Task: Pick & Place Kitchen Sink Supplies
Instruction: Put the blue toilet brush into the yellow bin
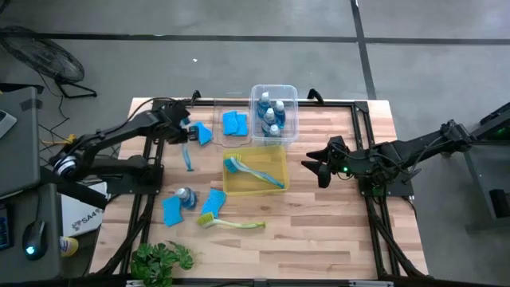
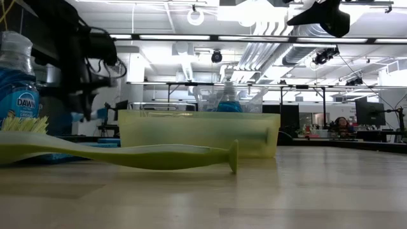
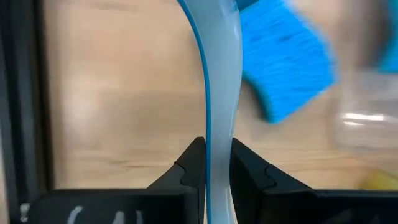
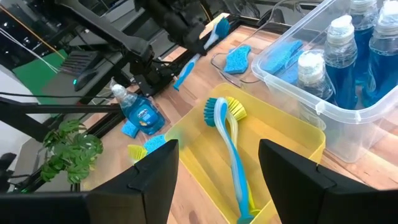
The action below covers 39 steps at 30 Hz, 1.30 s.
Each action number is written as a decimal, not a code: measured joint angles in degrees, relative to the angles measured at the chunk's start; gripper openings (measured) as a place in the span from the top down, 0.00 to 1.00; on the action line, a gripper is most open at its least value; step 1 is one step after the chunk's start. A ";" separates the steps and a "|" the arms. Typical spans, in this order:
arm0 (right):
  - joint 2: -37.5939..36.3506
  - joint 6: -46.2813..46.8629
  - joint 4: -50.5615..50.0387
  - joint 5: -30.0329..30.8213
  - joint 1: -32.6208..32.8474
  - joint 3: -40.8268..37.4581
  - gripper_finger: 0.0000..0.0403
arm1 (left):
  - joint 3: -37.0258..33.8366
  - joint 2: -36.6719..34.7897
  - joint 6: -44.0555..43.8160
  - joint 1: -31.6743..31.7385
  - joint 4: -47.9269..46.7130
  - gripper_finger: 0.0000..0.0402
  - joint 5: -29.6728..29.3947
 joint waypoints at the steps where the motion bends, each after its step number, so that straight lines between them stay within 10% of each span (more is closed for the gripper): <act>1: 0.00 0.00 0.01 0.02 0.00 0.00 0.46 | 0.75 -0.57 0.81 0.00 0.05 0.90 0.41; 39: 0.00 1.07 0.01 2.68 0.02 0.00 0.46 | 50.02 -2.18 26.06 -0.02 -2.36 0.90 11.28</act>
